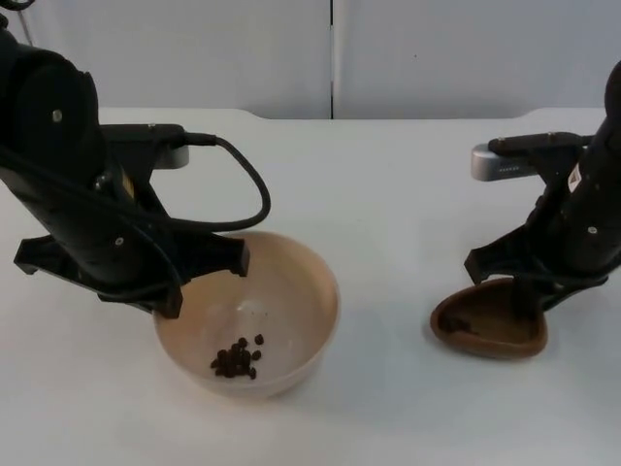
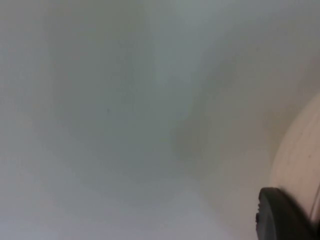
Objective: Pick up the bowl with the left hand and pour the coffee beans from the cup into the bowl with the right hand.
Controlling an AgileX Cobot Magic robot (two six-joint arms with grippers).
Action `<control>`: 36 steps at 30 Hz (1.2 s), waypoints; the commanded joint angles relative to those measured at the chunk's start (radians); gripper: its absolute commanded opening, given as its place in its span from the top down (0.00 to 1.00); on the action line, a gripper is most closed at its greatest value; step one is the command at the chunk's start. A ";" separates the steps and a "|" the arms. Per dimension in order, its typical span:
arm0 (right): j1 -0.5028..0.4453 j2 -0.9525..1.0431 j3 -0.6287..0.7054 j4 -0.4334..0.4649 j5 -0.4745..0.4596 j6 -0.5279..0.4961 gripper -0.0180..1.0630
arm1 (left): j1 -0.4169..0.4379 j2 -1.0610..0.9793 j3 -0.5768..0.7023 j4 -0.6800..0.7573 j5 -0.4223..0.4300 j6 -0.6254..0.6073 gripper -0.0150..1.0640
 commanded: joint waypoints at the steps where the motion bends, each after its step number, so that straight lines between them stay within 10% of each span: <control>1: -0.004 -0.003 0.002 0.000 -0.010 0.001 0.98 | 0.003 -0.001 0.002 0.013 -0.009 0.000 0.99; 10: -0.004 -0.003 0.002 0.000 -0.017 -0.001 0.98 | 0.003 -0.001 0.002 0.013 -0.009 0.000 0.98; 27: -0.004 -0.003 0.002 0.000 -0.011 -0.002 0.98 | 0.003 -0.005 -0.001 0.007 0.006 0.000 0.39; 36: -0.004 -0.003 0.002 0.000 -0.015 -0.002 0.63 | 0.003 -0.149 -0.001 0.011 0.044 0.000 0.39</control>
